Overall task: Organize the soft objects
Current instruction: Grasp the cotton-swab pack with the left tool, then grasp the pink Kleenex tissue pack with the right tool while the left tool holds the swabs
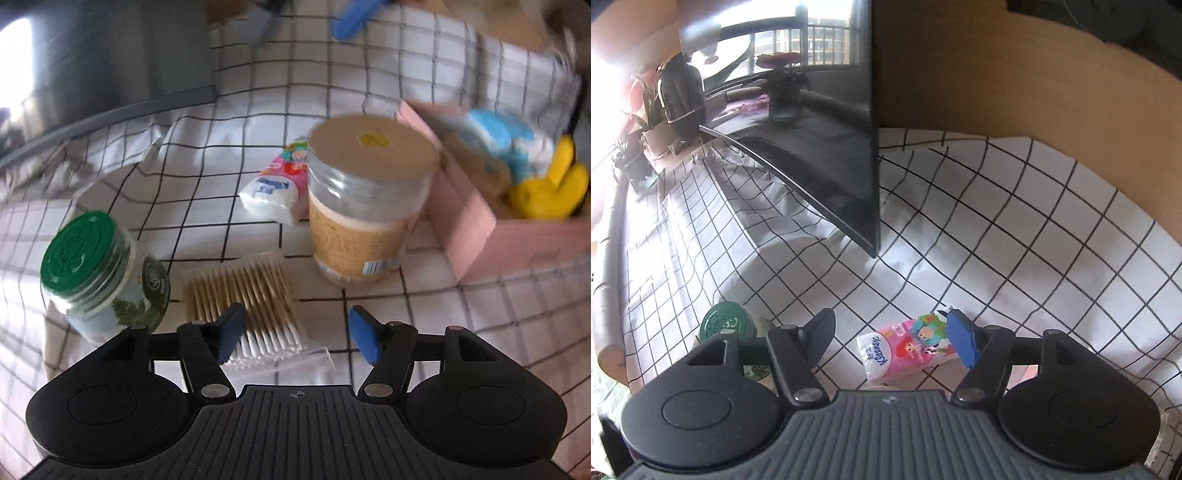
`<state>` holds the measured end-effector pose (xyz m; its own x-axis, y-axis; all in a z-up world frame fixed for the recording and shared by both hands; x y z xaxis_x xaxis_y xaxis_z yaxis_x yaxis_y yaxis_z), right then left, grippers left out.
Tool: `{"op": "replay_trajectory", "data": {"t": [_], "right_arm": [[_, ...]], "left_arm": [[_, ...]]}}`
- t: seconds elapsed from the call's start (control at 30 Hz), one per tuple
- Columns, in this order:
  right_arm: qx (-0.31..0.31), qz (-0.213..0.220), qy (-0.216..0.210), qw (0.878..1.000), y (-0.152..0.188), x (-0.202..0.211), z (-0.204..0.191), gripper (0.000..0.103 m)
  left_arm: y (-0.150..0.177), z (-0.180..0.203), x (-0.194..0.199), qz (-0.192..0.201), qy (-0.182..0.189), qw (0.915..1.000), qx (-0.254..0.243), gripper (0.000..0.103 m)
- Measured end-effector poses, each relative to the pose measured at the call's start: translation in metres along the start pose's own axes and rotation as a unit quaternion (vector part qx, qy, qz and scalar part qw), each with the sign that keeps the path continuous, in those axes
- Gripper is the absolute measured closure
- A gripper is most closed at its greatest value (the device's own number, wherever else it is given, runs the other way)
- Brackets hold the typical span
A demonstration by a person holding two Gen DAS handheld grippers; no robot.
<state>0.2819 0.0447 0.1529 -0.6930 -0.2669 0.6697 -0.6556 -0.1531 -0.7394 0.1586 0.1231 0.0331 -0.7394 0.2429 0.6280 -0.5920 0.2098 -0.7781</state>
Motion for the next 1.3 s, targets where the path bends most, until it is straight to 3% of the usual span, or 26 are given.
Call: {"op": "replay_trajectory", "data": {"t": [0.1,0.17,0.27,0.5,0.7,0.8,0.97,1.13,1.3], "right_arm": [[-0.009,0.002,0.000,1.000,0.004,0.001,0.007,0.036],[-0.014,0.001,-0.001,1.000,0.004,0.001,0.010,0.036],[-0.016,0.000,0.001,1.000,0.003,0.001,0.012,0.035],[-0.032,-0.017,0.017,0.999,-0.002,-0.009,0.019,0.030],[-0.029,-0.019,0.018,0.999,-0.001,-0.008,0.019,0.030],[-0.037,-0.024,0.021,0.999,0.001,-0.010,0.021,0.030],[-0.045,-0.031,0.011,0.998,0.004,-0.006,0.022,0.030],[-0.047,-0.021,0.010,0.999,0.003,-0.001,0.023,0.030],[-0.048,-0.021,0.002,0.999,0.003,0.001,0.020,0.030]], "left_arm": [[-0.006,-0.016,0.005,0.023,-0.058,0.9980,0.012,0.041],[-0.004,-0.031,-0.005,-0.001,-0.069,0.9969,0.039,0.041],[-0.002,-0.045,-0.015,-0.021,-0.057,0.9942,0.089,0.037],[-0.002,-0.044,-0.026,-0.014,-0.014,0.9962,0.085,0.037],[-0.006,-0.044,-0.018,0.004,-0.004,0.9944,0.105,0.039],[-0.005,-0.029,-0.020,0.004,-0.001,0.9982,0.060,0.039],[0.005,-0.007,-0.021,-0.002,-0.032,0.9988,-0.037,0.037],[0.013,-0.018,-0.004,-0.017,-0.044,0.9986,-0.022,0.039],[0.008,-0.025,0.009,0.019,-0.041,0.9988,-0.017,0.040]]}}
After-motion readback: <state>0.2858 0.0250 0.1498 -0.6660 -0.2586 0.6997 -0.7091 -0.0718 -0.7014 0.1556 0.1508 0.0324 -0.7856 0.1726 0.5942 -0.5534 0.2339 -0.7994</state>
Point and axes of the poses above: each gripper's, at about its wrist camera, not at the fingertips, and x roughly against the way its jaws point, z to its right, y to its underside, the point moved 2 cm from there along -x, roughly the way its jaws point, and after that the axes turned 15 degrees about z, right-handed, at the moved point
